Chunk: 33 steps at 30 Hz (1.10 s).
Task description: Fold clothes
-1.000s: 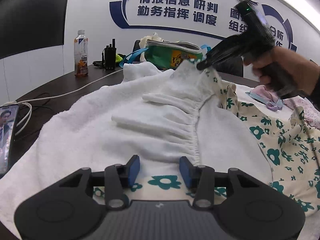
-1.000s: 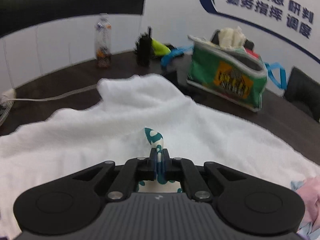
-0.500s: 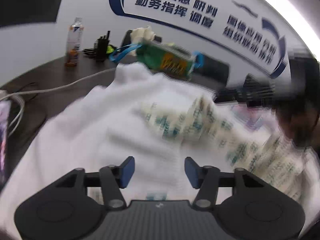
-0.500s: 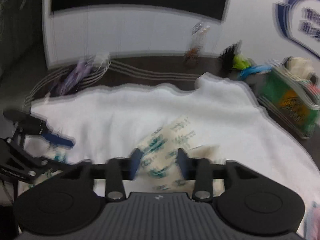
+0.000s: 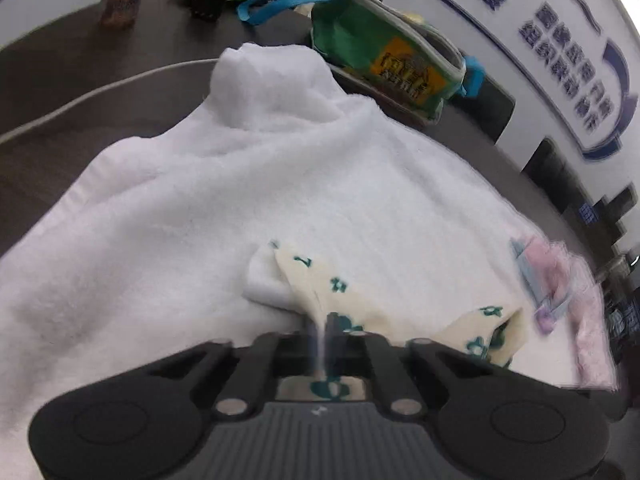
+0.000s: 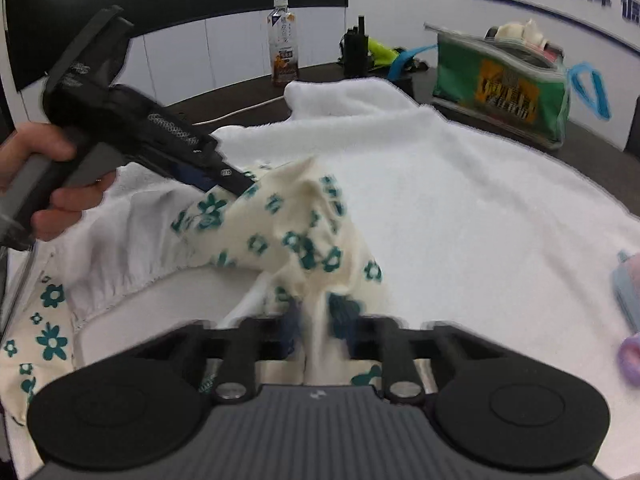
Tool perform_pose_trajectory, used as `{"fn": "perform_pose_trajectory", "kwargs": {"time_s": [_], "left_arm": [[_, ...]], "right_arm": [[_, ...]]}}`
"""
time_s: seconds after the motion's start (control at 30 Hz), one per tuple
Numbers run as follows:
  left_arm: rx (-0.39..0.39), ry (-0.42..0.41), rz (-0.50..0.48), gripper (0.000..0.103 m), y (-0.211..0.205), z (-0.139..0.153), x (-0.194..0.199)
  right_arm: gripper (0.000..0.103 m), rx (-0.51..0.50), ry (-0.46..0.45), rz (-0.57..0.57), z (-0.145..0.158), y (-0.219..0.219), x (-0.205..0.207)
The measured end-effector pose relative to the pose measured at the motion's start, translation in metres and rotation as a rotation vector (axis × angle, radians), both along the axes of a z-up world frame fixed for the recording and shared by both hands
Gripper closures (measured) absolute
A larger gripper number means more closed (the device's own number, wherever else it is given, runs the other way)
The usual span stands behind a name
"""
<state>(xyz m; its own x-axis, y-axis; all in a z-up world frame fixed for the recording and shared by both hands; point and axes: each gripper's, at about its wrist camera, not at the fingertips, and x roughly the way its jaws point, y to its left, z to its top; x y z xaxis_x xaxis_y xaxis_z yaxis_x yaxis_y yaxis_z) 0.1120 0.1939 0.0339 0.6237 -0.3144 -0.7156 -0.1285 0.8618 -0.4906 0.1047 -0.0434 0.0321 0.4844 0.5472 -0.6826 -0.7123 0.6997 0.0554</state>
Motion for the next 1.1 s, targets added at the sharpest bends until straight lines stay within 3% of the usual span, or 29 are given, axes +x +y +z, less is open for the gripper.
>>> {"fn": "perform_pose_trajectory", "kwargs": {"time_s": [0.03, 0.17, 0.23, 0.33, 0.37, 0.43, 0.47, 0.5, 0.53, 0.57, 0.63, 0.67, 0.7, 0.73, 0.83, 0.9, 1.0, 1.03, 1.1], "left_arm": [[-0.046, -0.035, 0.029, 0.101, 0.008, 0.000, -0.005], [-0.136, -0.150, 0.156, 0.101, 0.038, 0.008, -0.029], [-0.103, -0.184, 0.186, 0.101, 0.039, 0.010, -0.035], [-0.043, -0.128, 0.218, 0.096, 0.030, -0.001, -0.028], [-0.020, -0.109, 0.232, 0.090, 0.028, -0.004, -0.027], [-0.050, -0.103, 0.250, 0.078, 0.038, -0.008, -0.031], [-0.072, -0.102, 0.265, 0.065, 0.042, -0.007, -0.035], [-0.092, -0.101, 0.279, 0.059, 0.046, -0.006, -0.039], [-0.099, -0.115, 0.281, 0.059, 0.049, -0.002, -0.046], [-0.105, -0.128, 0.279, 0.059, 0.052, 0.003, -0.053], [-0.101, -0.162, 0.197, 0.051, 0.041, 0.015, -0.060], [-0.095, -0.179, 0.155, 0.043, 0.035, 0.020, -0.063], [-0.051, -0.194, 0.113, 0.042, 0.024, 0.024, -0.064], [-0.007, -0.209, 0.071, 0.042, 0.013, 0.027, -0.064], [0.120, -0.245, -0.017, 0.045, -0.014, 0.029, -0.061], [0.155, -0.241, -0.045, 0.045, -0.020, 0.027, -0.057], [0.184, -0.186, -0.105, 0.049, -0.030, 0.020, -0.041], [0.198, -0.167, -0.122, 0.055, -0.033, 0.016, -0.034], [0.214, -0.125, -0.126, 0.094, -0.036, 0.008, -0.020]], "right_arm": [[0.099, 0.005, -0.004, 0.000, 0.000, -0.002, -0.002], [0.101, 0.027, -0.021, -0.036, 0.004, -0.016, -0.010], [0.102, 0.020, -0.026, -0.050, 0.002, -0.018, -0.012], [0.101, -0.052, -0.048, -0.074, -0.007, -0.010, -0.012], [0.101, -0.069, -0.054, -0.085, -0.009, -0.007, -0.012], [0.098, -0.053, -0.078, -0.097, -0.003, -0.005, -0.015], [0.091, -0.024, -0.100, -0.088, 0.005, -0.005, -0.019], [0.085, 0.006, -0.123, -0.079, 0.012, -0.005, -0.023], [0.065, 0.031, -0.144, -0.067, 0.019, -0.004, -0.027], [0.051, 0.039, -0.153, -0.051, 0.023, -0.002, -0.027], [0.050, 0.022, -0.141, -0.021, 0.021, 0.008, -0.022], [0.055, 0.012, -0.119, -0.011, 0.017, 0.013, -0.015], [0.066, 0.000, -0.078, -0.007, 0.011, 0.018, -0.005], [0.100, -0.012, -0.036, -0.003, 0.005, 0.023, 0.005], [0.100, 0.091, 0.064, -0.121, -0.002, 0.008, 0.037], [0.100, 0.175, 0.132, -0.229, -0.005, -0.010, 0.059], [0.098, 0.154, 0.112, -0.218, -0.011, -0.012, 0.054], [0.096, 0.158, 0.099, -0.192, -0.011, -0.011, 0.047], [0.094, 0.162, 0.060, -0.167, -0.005, -0.009, 0.034]]}}
